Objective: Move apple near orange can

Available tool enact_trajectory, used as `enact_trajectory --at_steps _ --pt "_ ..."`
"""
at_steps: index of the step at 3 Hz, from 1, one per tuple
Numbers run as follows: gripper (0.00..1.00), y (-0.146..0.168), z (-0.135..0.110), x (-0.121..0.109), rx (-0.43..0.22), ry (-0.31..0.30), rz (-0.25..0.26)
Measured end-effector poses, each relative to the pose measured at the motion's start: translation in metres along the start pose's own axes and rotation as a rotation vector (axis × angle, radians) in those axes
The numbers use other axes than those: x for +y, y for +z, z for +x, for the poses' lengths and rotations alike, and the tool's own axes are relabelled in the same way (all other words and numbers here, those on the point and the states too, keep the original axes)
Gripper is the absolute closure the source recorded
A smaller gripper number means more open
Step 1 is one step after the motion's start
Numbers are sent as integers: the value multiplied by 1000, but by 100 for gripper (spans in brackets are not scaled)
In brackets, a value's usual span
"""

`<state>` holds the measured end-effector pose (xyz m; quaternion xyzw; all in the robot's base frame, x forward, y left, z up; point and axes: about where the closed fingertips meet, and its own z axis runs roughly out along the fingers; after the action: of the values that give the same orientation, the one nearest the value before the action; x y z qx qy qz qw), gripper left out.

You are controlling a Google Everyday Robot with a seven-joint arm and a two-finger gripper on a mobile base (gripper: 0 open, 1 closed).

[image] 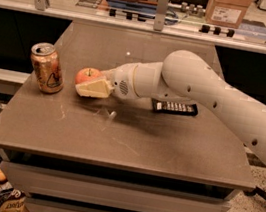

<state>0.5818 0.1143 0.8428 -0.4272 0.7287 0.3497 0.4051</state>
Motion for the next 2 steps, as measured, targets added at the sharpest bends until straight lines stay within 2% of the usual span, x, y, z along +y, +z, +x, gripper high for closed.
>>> enact_trajectory --at_steps 1,2 --pt "100 5 -2 4 -12 -22 -10" --pt "83 6 -2 5 -11 -23 -13"
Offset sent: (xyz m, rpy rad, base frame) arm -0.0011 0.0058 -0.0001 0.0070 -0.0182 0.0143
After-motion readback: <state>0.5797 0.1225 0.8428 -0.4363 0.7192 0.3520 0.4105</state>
